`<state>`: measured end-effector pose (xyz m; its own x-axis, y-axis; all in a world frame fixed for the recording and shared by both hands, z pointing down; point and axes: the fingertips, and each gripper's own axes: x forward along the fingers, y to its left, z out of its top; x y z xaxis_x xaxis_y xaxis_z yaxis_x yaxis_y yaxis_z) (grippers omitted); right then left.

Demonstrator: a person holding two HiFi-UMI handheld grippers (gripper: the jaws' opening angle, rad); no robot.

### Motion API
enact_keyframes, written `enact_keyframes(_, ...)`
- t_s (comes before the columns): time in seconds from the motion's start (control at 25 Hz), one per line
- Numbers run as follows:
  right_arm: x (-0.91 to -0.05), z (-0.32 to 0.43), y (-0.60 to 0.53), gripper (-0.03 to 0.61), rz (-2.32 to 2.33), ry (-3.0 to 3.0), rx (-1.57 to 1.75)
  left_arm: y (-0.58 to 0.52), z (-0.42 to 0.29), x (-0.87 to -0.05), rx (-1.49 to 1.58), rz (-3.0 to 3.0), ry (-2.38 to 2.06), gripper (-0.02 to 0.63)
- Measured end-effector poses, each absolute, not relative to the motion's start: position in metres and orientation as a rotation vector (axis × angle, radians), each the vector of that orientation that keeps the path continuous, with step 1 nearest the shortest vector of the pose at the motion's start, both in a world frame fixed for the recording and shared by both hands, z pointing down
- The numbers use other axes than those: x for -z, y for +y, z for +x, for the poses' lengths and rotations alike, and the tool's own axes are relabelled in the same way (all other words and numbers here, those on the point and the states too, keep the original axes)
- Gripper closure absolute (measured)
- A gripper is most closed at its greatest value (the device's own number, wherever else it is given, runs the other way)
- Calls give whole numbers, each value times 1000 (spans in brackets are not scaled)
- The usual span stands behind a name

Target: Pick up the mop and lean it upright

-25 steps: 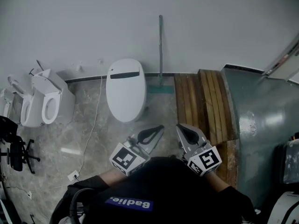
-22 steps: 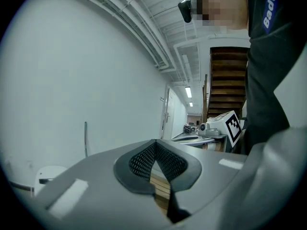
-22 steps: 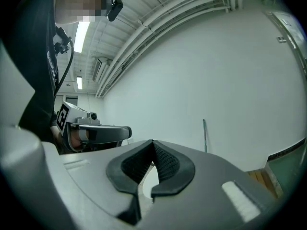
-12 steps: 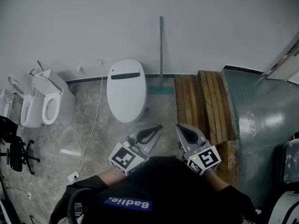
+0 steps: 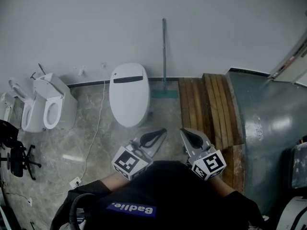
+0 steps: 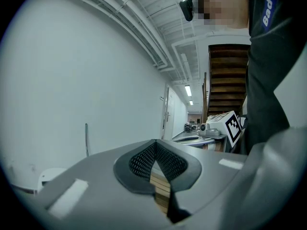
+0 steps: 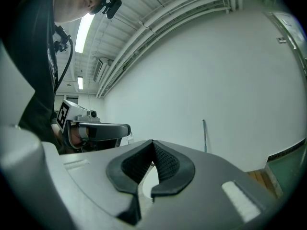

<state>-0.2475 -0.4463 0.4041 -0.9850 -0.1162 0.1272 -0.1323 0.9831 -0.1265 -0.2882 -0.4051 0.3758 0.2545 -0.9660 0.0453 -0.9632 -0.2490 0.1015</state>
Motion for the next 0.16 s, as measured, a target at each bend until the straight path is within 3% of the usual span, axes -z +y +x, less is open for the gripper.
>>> enact_keyframes(0.16,-405,-245,-450,575,203,-3000,-236,-410,-286,-376,38,2401,-1849,594)
